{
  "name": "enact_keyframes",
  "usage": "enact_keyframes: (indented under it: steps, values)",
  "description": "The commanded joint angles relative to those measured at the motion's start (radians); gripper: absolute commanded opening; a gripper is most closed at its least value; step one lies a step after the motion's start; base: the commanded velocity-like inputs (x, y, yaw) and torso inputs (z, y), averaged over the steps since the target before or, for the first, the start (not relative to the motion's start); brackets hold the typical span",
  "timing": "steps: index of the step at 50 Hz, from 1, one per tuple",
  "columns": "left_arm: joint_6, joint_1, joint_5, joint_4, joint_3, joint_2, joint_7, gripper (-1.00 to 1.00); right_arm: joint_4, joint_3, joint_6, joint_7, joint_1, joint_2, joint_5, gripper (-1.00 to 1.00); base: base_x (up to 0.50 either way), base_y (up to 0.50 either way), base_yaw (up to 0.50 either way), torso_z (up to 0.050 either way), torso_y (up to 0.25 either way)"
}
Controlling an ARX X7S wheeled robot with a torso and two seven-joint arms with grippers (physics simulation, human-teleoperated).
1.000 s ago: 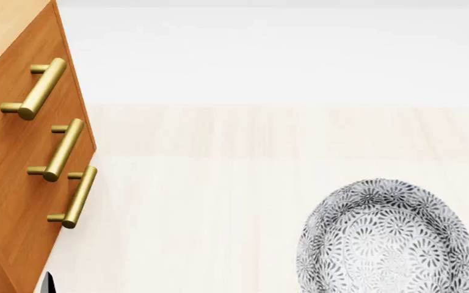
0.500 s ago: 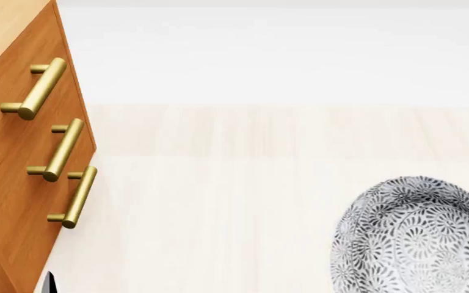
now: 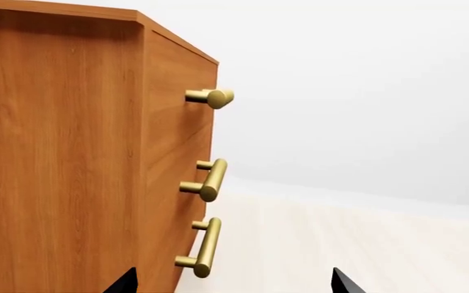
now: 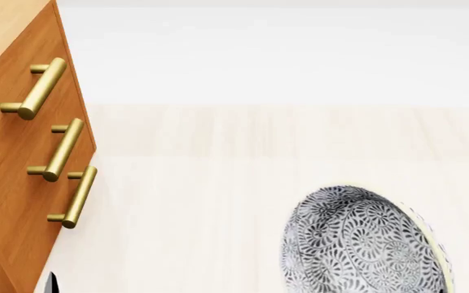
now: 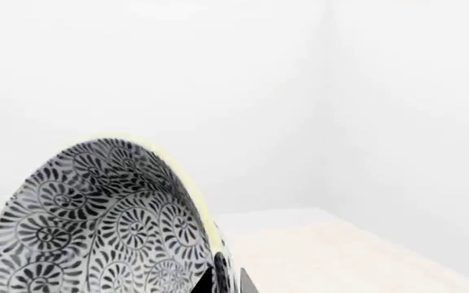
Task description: Put the bowl on top of the cabinet.
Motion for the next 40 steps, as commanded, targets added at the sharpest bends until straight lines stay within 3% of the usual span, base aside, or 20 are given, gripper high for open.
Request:
enact_keyframes:
  steps: [1, 13, 22, 40]
  values:
    - [0.000, -0.004, 0.001, -0.004, 0.005, 0.000, -0.001, 1.00, -0.019, -0.039, -0.054, -0.118, -0.015, 0.080, 0.042, -1.00, 0.00, 0.00, 0.00, 0.000, 0.000]
    - [0.001, -0.005, 0.000, -0.007, 0.008, -0.001, -0.003, 1.00, 0.033, -0.062, -0.128, -0.263, 0.008, 0.118, 0.176, -1.00, 0.00, 0.00, 0.00, 0.000, 0.001]
    - [0.000, -0.012, -0.003, -0.017, 0.011, 0.000, -0.001, 1.00, 0.053, -0.064, -0.157, -0.282, 0.015, 0.114, 0.184, -1.00, 0.00, 0.00, 0.00, 0.000, 0.000]
    - [0.016, 0.036, -0.009, 0.060, -0.003, -0.029, -0.016, 1.00, 0.001, -0.085, 0.016, -0.198, 0.173, 0.072, 0.151, -1.00, 0.00, 0.00, 0.00, 0.000, 0.001]
